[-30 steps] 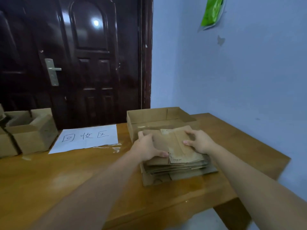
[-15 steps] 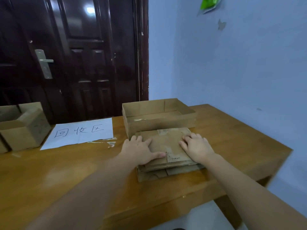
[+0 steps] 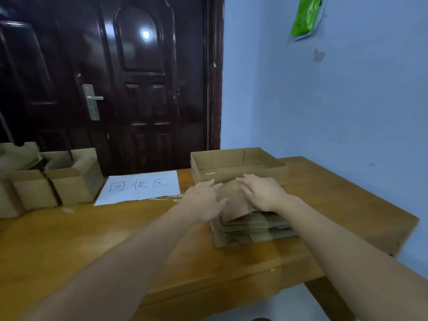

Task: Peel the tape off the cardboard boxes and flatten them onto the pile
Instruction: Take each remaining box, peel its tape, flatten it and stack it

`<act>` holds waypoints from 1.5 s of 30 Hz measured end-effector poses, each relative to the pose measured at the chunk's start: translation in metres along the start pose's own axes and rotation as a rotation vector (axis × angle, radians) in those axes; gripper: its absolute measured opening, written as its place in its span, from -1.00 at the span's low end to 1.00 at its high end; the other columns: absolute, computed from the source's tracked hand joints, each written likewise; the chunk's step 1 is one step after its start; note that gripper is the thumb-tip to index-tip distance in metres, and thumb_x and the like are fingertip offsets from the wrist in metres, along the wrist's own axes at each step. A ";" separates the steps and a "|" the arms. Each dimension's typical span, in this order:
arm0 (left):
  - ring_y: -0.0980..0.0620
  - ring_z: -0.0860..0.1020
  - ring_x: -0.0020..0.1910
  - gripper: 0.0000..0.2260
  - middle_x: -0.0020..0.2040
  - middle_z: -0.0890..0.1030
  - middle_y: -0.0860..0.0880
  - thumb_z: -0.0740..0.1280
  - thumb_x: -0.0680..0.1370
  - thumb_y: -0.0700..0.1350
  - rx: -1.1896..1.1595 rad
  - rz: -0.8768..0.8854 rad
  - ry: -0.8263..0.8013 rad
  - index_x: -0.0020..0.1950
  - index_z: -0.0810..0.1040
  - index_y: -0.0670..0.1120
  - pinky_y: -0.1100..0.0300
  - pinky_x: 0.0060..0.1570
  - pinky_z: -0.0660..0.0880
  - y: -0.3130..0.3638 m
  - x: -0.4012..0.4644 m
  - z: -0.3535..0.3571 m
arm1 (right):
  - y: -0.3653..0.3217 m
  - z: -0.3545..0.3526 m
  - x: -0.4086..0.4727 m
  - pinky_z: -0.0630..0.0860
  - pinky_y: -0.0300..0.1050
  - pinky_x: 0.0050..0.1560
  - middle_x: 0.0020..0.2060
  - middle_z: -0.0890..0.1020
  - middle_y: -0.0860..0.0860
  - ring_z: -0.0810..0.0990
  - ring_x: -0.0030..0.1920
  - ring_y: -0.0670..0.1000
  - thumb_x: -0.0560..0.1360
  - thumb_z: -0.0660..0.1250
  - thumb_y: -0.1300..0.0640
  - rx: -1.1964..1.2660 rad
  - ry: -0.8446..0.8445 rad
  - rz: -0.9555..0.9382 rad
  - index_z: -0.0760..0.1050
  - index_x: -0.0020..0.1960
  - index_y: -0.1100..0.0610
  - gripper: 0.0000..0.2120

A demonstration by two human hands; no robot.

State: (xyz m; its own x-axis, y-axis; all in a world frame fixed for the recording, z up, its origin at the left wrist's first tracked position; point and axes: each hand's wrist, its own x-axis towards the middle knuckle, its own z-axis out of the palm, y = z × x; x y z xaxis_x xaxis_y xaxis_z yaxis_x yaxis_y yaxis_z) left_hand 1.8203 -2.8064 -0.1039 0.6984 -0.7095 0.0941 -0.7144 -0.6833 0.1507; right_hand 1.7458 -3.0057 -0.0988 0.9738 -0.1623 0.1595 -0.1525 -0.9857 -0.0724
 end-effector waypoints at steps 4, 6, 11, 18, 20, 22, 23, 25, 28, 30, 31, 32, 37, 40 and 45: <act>-0.09 0.21 0.60 -0.39 0.67 0.14 0.01 0.12 0.68 0.28 0.027 -0.007 0.006 0.67 0.12 0.07 -0.01 0.51 0.22 -0.050 -0.041 -0.030 | -0.074 -0.015 0.012 0.15 0.07 0.58 0.62 0.16 -0.05 0.12 0.61 0.02 0.70 0.10 -0.12 0.098 -0.077 -0.151 0.20 0.62 -0.07 -0.50; -0.07 0.16 0.62 -0.37 0.68 0.11 0.01 0.10 0.68 0.29 0.073 -0.059 0.006 0.68 0.09 0.07 0.00 0.54 0.16 -0.078 -0.066 -0.042 | -0.112 -0.016 0.023 0.13 0.04 0.57 0.63 0.16 -0.03 0.09 0.62 0.01 0.69 0.13 -0.16 0.113 -0.093 -0.232 0.15 0.64 -0.05 -0.45; -0.05 0.14 0.63 -0.38 0.68 0.11 -0.01 0.10 0.69 0.25 0.142 -0.221 0.023 0.69 0.07 0.04 0.04 0.53 0.16 -0.154 -0.132 -0.065 | -0.210 -0.006 0.049 0.08 -0.02 0.59 0.63 0.16 -0.07 0.03 0.63 -0.05 0.68 0.14 -0.16 0.180 -0.122 -0.417 0.11 0.65 -0.03 -0.41; -0.09 0.21 0.60 -0.38 0.65 0.19 -0.04 0.09 0.69 0.26 0.223 -0.463 0.050 0.67 0.12 0.00 -0.02 0.55 0.21 -0.248 -0.236 -0.100 | -0.358 0.000 0.062 0.15 -0.05 0.56 0.62 0.20 -0.01 0.17 0.60 0.00 0.66 0.19 -0.14 0.148 -0.144 -0.656 0.11 0.65 -0.01 -0.38; -0.10 0.22 0.60 -0.38 0.65 0.19 -0.05 0.08 0.69 0.26 0.242 -0.522 0.045 0.68 0.12 -0.01 -0.02 0.55 0.22 -0.269 -0.263 -0.111 | -0.397 0.001 0.064 0.16 -0.03 0.57 0.62 0.19 0.01 0.18 0.60 0.02 0.65 0.19 -0.14 0.127 -0.149 -0.715 0.10 0.65 0.01 -0.36; -0.10 0.23 0.59 -0.38 0.65 0.21 -0.05 0.09 0.69 0.26 0.253 -0.573 0.054 0.68 0.13 -0.02 -0.03 0.54 0.23 -0.289 -0.289 -0.121 | -0.435 -0.001 0.064 0.16 -0.05 0.56 0.62 0.18 0.01 0.18 0.59 0.03 0.66 0.18 -0.14 0.104 -0.151 -0.781 0.09 0.66 0.02 -0.36; -0.10 0.23 0.59 -0.38 0.65 0.21 -0.05 0.09 0.69 0.26 0.261 -0.596 0.068 0.67 0.13 -0.03 -0.04 0.54 0.23 -0.299 -0.301 -0.125 | -0.454 -0.002 0.063 0.15 -0.06 0.55 0.62 0.17 0.01 0.18 0.60 0.03 0.66 0.17 -0.13 0.100 -0.157 -0.811 0.08 0.66 0.02 -0.36; -0.10 0.25 0.58 -0.38 0.64 0.23 -0.05 0.10 0.69 0.26 0.273 -0.640 0.093 0.67 0.15 -0.02 -0.04 0.54 0.23 -0.318 -0.323 -0.133 | -0.490 -0.002 0.064 0.16 -0.05 0.55 0.62 0.17 0.01 0.18 0.59 0.05 0.66 0.17 -0.14 0.100 -0.173 -0.865 0.06 0.66 0.03 -0.35; -0.10 0.26 0.57 -0.38 0.63 0.24 -0.05 0.10 0.68 0.26 0.293 -0.706 0.098 0.66 0.16 -0.02 -0.04 0.53 0.24 -0.347 -0.350 -0.146 | -0.547 0.001 0.069 0.22 0.01 0.55 0.61 0.21 0.04 0.23 0.58 0.09 0.65 0.19 -0.16 0.103 -0.175 -0.940 0.09 0.65 0.06 -0.33; -0.11 0.28 0.55 -0.40 0.62 0.26 -0.06 0.10 0.69 0.24 0.301 -0.747 0.104 0.66 0.18 -0.01 -0.04 0.51 0.26 -0.365 -0.365 -0.155 | -0.584 0.001 0.073 0.27 0.06 0.52 0.59 0.26 0.08 0.28 0.55 0.12 0.64 0.21 -0.16 0.113 -0.165 -0.983 0.11 0.65 0.09 -0.32; -0.12 0.31 0.53 -0.43 0.60 0.30 -0.07 0.11 0.69 0.21 0.303 -0.768 0.109 0.65 0.20 -0.02 -0.04 0.48 0.29 -0.374 -0.372 -0.159 | -0.603 0.000 0.075 0.30 0.08 0.50 0.57 0.29 0.10 0.30 0.53 0.13 0.64 0.22 -0.15 0.126 -0.157 -1.002 0.12 0.64 0.10 -0.33; -0.13 0.35 0.49 -0.45 0.57 0.34 -0.08 0.12 0.69 0.18 0.307 -0.788 0.112 0.63 0.23 -0.03 -0.04 0.45 0.32 -0.382 -0.379 -0.163 | -0.622 0.000 0.075 0.31 0.11 0.49 0.54 0.32 0.12 0.32 0.51 0.15 0.64 0.23 -0.13 0.142 -0.144 -1.019 0.13 0.63 0.10 -0.34; -0.12 0.48 0.30 -0.36 0.40 0.47 -0.10 -0.10 0.54 0.21 0.309 -0.875 0.062 0.48 0.39 -0.07 -0.06 0.32 0.43 -0.436 -0.408 -0.170 | -0.697 0.008 0.077 0.30 0.13 0.47 0.49 0.32 0.18 0.27 0.50 0.21 0.62 0.29 -0.06 0.128 -0.075 -1.038 0.17 0.61 0.13 -0.35; -0.12 0.49 0.25 -0.47 0.34 0.51 -0.10 -0.02 0.59 0.15 0.279 -0.913 0.062 0.43 0.41 -0.09 -0.03 0.28 0.43 -0.456 -0.419 -0.163 | -0.719 0.021 0.077 0.31 0.11 0.47 0.50 0.35 0.15 0.27 0.53 0.19 0.64 0.27 0.05 0.163 -0.064 -1.028 0.24 0.58 0.13 -0.45; -0.09 0.47 0.35 -0.52 0.43 0.49 -0.08 0.14 0.64 0.01 0.290 -0.849 0.133 0.57 0.30 -0.03 0.00 0.39 0.35 -0.456 -0.425 -0.154 | -0.722 0.034 0.077 0.52 0.08 -0.04 0.07 0.53 0.05 0.55 0.07 0.15 0.68 0.18 0.12 0.309 0.064 -0.927 0.48 0.23 0.06 -0.83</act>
State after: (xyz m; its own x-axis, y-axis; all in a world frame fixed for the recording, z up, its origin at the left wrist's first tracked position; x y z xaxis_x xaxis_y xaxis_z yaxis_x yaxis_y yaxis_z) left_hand 1.8561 -2.1669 -0.0613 0.9814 0.0659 0.1804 0.0726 -0.9969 -0.0308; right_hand 1.9368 -2.3047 -0.0678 0.6730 0.6592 0.3354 0.7282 -0.6700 -0.1445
